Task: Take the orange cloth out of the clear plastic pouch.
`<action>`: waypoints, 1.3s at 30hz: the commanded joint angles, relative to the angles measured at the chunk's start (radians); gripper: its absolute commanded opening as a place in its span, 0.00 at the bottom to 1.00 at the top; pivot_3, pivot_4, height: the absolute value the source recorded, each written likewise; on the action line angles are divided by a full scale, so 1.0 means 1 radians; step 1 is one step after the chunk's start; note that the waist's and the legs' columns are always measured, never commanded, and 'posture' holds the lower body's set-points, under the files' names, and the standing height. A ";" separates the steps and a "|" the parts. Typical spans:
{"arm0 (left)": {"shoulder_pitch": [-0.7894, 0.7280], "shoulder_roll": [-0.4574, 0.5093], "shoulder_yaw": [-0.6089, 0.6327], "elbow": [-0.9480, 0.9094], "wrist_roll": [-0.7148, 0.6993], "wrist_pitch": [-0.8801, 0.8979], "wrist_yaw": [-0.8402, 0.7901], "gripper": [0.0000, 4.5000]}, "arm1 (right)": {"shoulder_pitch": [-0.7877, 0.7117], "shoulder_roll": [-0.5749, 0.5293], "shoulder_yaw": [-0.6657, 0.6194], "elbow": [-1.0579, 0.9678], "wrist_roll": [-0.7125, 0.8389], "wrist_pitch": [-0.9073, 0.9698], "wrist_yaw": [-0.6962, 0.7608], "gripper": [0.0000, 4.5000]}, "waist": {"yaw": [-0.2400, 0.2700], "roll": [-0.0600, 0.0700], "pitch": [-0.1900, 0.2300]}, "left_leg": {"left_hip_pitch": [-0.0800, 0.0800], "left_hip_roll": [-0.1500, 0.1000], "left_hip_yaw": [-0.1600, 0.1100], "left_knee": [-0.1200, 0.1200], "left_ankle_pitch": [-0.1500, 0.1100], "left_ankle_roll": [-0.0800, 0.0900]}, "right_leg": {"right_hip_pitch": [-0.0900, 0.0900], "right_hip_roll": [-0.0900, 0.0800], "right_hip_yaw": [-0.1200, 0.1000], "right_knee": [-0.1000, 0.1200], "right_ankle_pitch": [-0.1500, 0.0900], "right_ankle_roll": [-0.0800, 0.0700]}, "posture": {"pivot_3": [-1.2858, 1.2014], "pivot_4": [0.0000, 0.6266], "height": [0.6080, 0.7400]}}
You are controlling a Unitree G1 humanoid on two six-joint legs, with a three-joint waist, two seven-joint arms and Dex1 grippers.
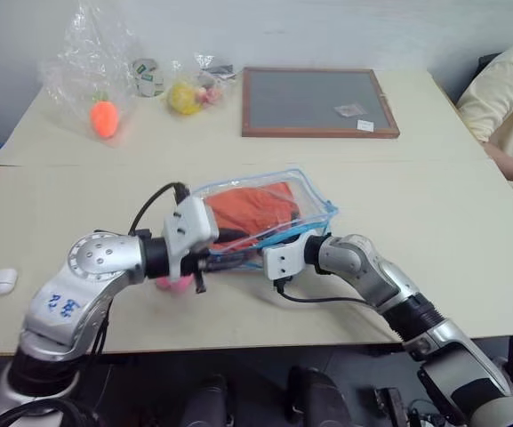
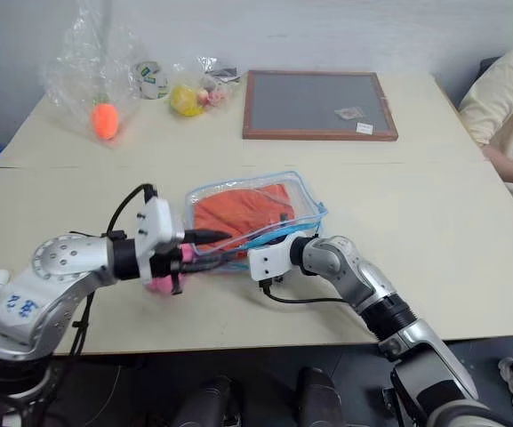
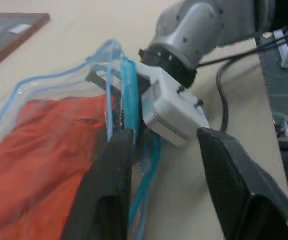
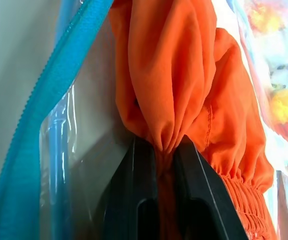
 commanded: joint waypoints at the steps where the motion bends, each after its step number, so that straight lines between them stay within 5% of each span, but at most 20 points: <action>1: -0.013 0.026 -0.098 0.055 0.174 -0.150 0.025 0.69 | 0.034 -0.009 0.017 0.012 -0.006 0.022 0.034 0.01 | 0.002 0.000 0.000 | 0.000 0.000 0.000 0.000 0.000 0.000 | 0.000 0.000 0.000 0.000 0.000 0.000 | 0.52 0.24 1.00; 6: -0.077 -0.076 -0.139 0.149 0.264 -0.244 0.114 0.70 | 0.038 -0.007 0.012 0.001 -0.008 0.032 0.034 0.01 | 0.002 0.000 0.000 | 0.000 0.000 0.000 0.000 0.000 0.000 | 0.000 0.000 0.000 0.000 0.000 0.000 | 0.52 0.24 1.00; 14: -0.046 -0.090 -0.210 0.184 0.373 -0.284 0.112 0.70 | 0.041 -0.005 0.011 -0.003 -0.007 0.039 0.036 0.01 | 0.001 0.000 0.000 | 0.000 0.000 0.002 -0.002 0.000 0.000 | -0.001 0.000 0.001 0.000 0.000 0.000 | 0.52 0.24 1.00; 17: -0.053 -0.101 -0.209 0.204 0.401 -0.290 0.129 0.58 | 0.036 -0.002 0.012 -0.002 -0.006 0.038 0.037 0.01 | 0.001 0.000 0.000 | 0.000 0.000 0.001 -0.001 0.000 0.000 | -0.001 0.000 0.000 0.000 0.000 0.000 | 0.52 0.24 1.00; 25: -0.115 -0.220 -0.131 0.221 0.323 -0.168 0.185 0.01 | 0.024 -0.003 0.015 0.014 -0.014 0.028 0.028 0.01 | 0.002 0.000 0.000 | 0.000 0.000 0.001 -0.001 0.000 0.000 | -0.001 0.000 0.000 0.000 0.000 0.000 | 0.52 0.24 1.00; 30: -0.182 -0.334 -0.051 0.203 0.237 0.039 0.257 0.00 | 0.017 -0.029 0.029 -0.006 -0.049 -0.020 0.023 0.01 | 0.001 -0.001 0.000 | 0.001 0.000 0.001 0.000 0.000 0.001 | 0.000 0.000 0.000 0.001 0.000 0.000 | 0.52 0.24 1.00; 39: -0.185 -0.324 -0.066 0.288 0.288 0.054 0.325 0.00 | 0.053 -0.152 -0.123 -0.370 0.174 0.110 0.230 0.01 | 0.003 -0.001 0.000 | 0.000 0.000 0.000 0.000 0.000 0.001 | 0.000 0.000 0.000 -0.001 0.000 0.000 | 0.52 0.24 1.00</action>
